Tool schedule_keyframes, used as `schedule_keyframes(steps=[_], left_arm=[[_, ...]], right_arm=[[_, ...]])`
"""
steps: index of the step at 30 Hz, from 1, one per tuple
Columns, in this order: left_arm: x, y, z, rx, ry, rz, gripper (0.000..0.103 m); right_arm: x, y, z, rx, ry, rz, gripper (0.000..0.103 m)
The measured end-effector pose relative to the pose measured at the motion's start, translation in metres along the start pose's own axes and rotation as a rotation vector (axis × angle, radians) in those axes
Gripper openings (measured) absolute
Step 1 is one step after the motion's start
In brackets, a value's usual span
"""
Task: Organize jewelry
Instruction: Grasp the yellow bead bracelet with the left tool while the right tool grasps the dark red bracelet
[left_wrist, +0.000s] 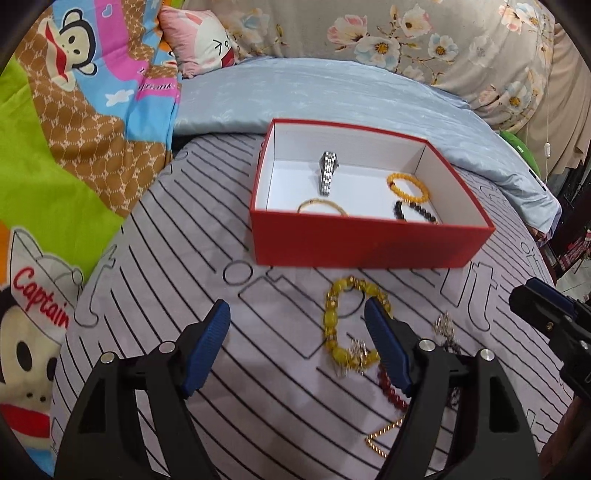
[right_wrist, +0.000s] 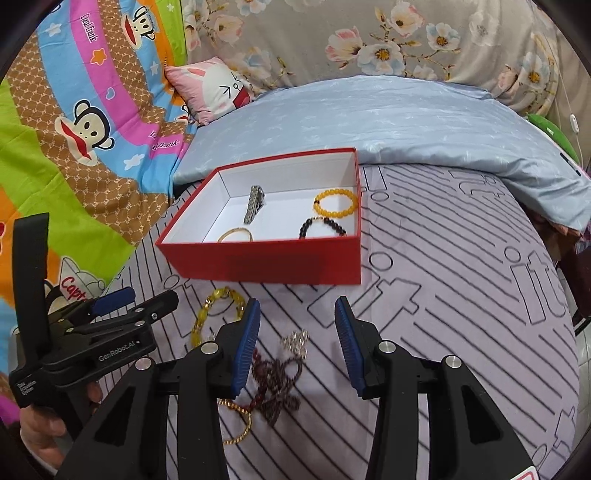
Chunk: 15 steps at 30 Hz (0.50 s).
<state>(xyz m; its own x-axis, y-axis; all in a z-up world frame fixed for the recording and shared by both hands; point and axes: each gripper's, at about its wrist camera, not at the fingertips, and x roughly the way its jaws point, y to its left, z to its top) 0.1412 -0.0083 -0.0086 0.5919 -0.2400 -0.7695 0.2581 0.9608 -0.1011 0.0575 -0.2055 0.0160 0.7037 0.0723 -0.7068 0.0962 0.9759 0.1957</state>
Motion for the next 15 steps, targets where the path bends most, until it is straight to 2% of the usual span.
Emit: schedule_keyframes(steps=[11,15], left_arm=[[0.004,-0.006,-0.034,-0.005,0.045,0.013,0.073],[0.01,-0.009,-0.036,-0.001,0.06,0.013,0.072]], right_arm=[[-0.006,-0.006,-0.037,0.013,0.044,-0.032,0.042],[-0.005,-0.011,-0.048,0.022,0.065,-0.032,0.042]])
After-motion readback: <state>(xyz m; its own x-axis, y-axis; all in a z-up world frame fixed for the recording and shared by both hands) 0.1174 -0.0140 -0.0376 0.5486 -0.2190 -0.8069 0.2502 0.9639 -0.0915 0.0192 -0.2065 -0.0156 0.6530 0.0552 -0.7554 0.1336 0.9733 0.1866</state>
